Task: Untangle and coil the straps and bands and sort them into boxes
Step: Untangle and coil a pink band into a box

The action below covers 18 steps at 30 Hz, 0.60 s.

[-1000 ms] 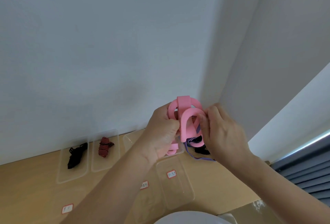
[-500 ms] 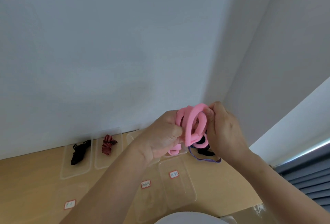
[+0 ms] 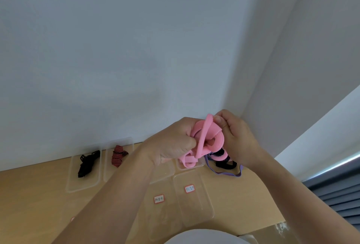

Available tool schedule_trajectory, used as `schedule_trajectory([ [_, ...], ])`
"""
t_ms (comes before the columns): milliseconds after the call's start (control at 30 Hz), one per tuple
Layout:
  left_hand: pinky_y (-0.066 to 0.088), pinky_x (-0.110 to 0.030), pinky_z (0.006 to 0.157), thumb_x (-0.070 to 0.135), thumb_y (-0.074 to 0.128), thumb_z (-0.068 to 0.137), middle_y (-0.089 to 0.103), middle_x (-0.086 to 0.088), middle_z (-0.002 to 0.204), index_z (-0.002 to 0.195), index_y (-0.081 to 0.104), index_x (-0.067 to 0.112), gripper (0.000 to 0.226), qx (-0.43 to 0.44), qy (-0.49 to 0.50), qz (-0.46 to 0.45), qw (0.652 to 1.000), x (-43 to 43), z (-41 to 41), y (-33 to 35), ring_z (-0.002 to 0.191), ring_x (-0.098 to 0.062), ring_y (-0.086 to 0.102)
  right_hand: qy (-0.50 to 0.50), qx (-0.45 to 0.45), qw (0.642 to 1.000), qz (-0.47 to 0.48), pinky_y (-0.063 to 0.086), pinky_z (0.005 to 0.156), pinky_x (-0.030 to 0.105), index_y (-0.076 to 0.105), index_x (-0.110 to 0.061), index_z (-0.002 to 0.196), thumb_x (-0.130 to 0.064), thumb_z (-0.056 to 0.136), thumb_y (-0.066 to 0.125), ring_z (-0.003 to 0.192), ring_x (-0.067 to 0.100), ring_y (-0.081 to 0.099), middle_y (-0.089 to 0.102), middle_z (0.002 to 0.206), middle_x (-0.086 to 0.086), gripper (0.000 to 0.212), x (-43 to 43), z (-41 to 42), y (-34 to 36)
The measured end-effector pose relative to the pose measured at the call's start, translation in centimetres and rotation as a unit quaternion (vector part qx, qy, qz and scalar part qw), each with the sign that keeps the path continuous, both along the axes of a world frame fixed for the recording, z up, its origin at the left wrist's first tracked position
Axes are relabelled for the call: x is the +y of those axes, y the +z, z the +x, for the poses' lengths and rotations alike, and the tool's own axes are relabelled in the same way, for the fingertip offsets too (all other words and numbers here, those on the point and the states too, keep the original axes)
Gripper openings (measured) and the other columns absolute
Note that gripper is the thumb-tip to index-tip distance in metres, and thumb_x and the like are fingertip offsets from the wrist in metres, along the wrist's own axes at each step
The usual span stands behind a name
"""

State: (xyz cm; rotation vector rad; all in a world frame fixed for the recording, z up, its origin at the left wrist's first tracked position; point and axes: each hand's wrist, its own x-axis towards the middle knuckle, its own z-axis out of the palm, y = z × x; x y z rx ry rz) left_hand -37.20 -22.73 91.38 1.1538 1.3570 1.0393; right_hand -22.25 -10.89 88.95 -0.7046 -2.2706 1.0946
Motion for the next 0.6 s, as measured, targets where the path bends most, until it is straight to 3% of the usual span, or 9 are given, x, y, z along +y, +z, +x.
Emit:
schedule_trajectory([
  [67,0.044,-0.047,0.073,-0.011,0.056,0.075,0.062,-0.016,0.090,0.096,0.068,0.003,0.028,0.026,0.015,0.000,1.000,-0.1,0.1,-0.2,0.081,-0.027,0.055,0.012,0.001,0.999,-0.034,0.044,0.060,0.044,0.048,-0.033,0.074,-0.049,0.099,0.039,0.060,0.012,0.044,0.052,0.063,-0.011,0.031,0.1,0.1,-0.2],
  [167,0.041,-0.047,0.068,-0.012,0.055,0.076,0.055,-0.012,0.080,0.089,0.066,0.005,0.024,0.015,0.007,-0.020,1.000,0.1,0.3,-0.3,0.072,-0.025,0.049,0.018,0.017,0.997,-0.067,0.043,0.059,0.041,0.052,-0.033,0.073,-0.044,0.102,0.043,0.061,0.010,0.045,0.052,0.063,-0.013,0.032,-0.1,0.2,-0.1],
  [267,0.039,-0.047,0.066,-0.011,0.055,0.075,0.051,-0.012,0.075,0.080,0.066,0.012,0.026,0.019,0.003,-0.039,0.999,0.4,0.4,-0.4,0.070,-0.027,0.046,0.028,0.024,0.995,-0.098,0.039,0.055,0.027,0.055,-0.023,0.073,-0.023,0.106,0.049,0.058,0.008,0.044,0.052,0.060,-0.014,0.033,-0.1,0.4,0.0],
  [400,0.045,-0.042,0.071,-0.007,0.055,0.073,0.062,-0.012,0.079,0.078,0.072,0.019,0.032,0.024,-0.007,-0.049,0.998,0.2,0.5,-0.7,0.073,-0.027,0.059,0.060,-0.073,0.992,-0.088,0.042,0.056,0.023,0.065,-0.018,0.078,-0.027,0.104,0.052,0.054,0.006,0.050,0.059,0.059,-0.011,0.030,0.6,1.1,0.7],
  [467,0.042,-0.044,0.068,0.004,0.064,0.067,0.060,-0.012,0.075,0.082,0.071,0.009,0.018,-0.005,0.016,-0.064,0.998,0.1,1.0,-0.8,0.069,-0.028,0.054,0.058,-0.099,0.985,-0.126,0.044,0.052,0.018,0.068,-0.010,0.085,-0.025,0.103,0.055,0.049,0.005,0.054,0.064,0.060,-0.005,0.027,0.8,1.2,1.3],
  [600,0.030,-0.060,0.057,0.013,0.068,0.057,0.050,-0.013,0.069,0.093,0.066,-0.004,0.040,-0.079,0.058,-0.081,0.992,0.2,2.0,-1.6,0.066,-0.030,0.032,-0.023,-0.006,0.983,-0.182,0.051,0.058,0.028,0.066,-0.010,0.085,-0.022,0.098,0.064,0.057,0.015,0.058,0.068,0.074,0.007,0.017,0.2,0.6,1.4],
])
